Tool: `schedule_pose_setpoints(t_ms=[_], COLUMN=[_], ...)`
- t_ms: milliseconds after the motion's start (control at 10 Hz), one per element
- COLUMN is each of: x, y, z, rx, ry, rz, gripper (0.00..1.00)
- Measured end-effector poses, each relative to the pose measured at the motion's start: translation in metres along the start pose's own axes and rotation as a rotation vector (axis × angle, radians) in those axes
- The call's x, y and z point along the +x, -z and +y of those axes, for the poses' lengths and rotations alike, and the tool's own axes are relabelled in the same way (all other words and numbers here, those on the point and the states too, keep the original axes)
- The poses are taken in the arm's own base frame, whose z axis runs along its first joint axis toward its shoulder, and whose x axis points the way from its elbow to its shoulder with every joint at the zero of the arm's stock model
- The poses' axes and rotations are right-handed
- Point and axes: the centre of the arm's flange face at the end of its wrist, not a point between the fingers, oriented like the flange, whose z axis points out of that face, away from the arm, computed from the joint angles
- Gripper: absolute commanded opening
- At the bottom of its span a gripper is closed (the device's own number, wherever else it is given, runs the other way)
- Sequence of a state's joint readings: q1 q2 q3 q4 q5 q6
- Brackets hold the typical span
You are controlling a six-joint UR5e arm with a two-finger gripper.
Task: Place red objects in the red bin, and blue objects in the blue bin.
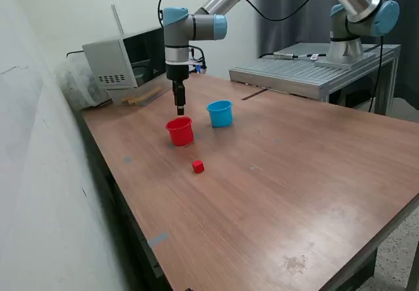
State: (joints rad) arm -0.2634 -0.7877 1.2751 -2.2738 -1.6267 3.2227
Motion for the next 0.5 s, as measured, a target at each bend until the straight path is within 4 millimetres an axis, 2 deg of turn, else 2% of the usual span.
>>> schedule_pose_setpoints(t_ms=[100,200,500], x=[0.005,0.021,0.090], y=[0.009,0.030,0.129], z=[-0.002,-0.009,-0.053], rx=[-0.006,-0.012,-0.046], ry=[0.024,0.086,0.318], rz=[0.002,0.007,0.042], gripper=[1.00,1.00,1.00])
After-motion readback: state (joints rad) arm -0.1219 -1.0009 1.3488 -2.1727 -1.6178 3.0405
